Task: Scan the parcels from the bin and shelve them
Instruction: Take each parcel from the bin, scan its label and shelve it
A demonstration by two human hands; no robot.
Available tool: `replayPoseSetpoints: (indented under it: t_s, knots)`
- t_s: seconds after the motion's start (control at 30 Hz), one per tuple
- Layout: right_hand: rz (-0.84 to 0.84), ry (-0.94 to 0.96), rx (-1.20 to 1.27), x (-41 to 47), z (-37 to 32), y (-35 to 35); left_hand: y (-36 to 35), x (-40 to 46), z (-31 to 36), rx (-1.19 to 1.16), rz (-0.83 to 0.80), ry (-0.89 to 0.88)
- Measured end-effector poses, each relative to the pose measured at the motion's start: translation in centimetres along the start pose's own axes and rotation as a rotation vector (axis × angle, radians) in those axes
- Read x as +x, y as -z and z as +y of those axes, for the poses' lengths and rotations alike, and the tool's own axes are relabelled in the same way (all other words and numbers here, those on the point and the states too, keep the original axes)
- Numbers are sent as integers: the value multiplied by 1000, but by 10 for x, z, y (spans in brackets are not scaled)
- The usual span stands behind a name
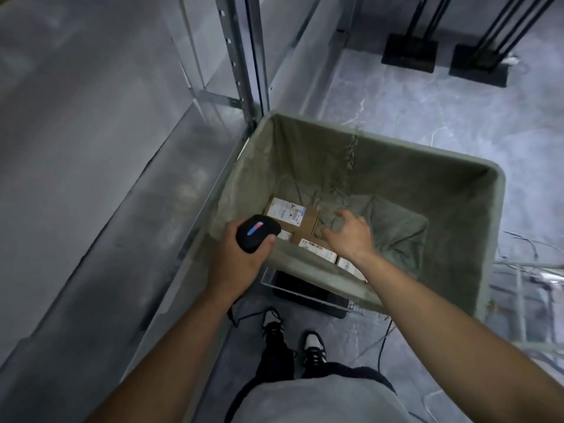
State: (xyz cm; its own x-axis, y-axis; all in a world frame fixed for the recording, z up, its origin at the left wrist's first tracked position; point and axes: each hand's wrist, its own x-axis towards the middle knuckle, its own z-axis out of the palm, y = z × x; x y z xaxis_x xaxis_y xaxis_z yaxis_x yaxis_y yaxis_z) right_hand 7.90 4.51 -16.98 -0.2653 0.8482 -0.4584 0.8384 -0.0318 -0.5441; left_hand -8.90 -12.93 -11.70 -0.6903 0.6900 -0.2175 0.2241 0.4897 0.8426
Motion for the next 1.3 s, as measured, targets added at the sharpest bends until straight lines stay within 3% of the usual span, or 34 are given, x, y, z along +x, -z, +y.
replayPoseSetpoints:
  t_s: [0.4,1.07,1.3]
  knots:
    - [-48,-105,-115,57,21,-33,-26,64,-16,0,-141,13]
    - [-309,212,-488,252,27,-141,-55,116,-41,22,-89,230]
    - [-408,283,-479,271,41,-150,-57,119,-42,5,-93,276]
